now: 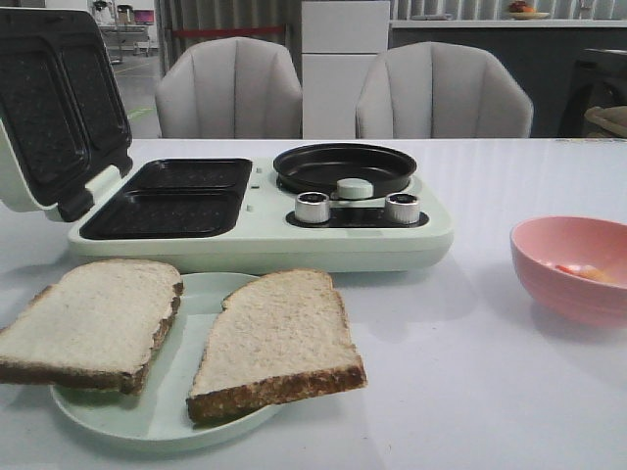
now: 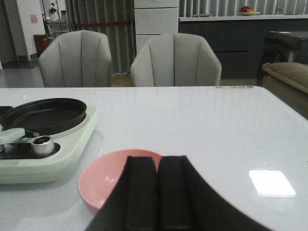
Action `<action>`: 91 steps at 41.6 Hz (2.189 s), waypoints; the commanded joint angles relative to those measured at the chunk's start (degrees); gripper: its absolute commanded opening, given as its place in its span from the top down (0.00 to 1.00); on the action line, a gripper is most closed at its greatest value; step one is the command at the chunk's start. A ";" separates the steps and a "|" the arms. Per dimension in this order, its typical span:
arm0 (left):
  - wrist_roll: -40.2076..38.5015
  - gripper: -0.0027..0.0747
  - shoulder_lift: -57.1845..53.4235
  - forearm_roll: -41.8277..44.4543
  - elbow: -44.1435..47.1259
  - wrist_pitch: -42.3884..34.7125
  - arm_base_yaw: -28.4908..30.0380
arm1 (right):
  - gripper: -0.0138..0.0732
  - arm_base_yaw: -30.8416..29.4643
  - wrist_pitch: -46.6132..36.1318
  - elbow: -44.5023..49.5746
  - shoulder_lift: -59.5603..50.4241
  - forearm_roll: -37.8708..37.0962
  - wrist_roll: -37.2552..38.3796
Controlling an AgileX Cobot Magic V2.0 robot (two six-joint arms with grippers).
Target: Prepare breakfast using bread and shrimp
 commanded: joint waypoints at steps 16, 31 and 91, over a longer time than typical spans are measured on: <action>-0.47 0.84 -0.99 -0.21 1.74 -5.06 -0.03 | 0.82 -0.13 -5.36 -1.11 -1.20 -0.07 -0.36; -0.47 0.84 -0.99 -0.21 1.74 -5.06 -0.03 | 0.82 -0.13 -5.36 -1.11 -1.20 -0.07 -0.36; -0.47 0.84 27.23 -2.95 -32.66 25.63 -0.40 | 0.82 -0.13 26.28 -34.20 35.34 -0.12 -0.36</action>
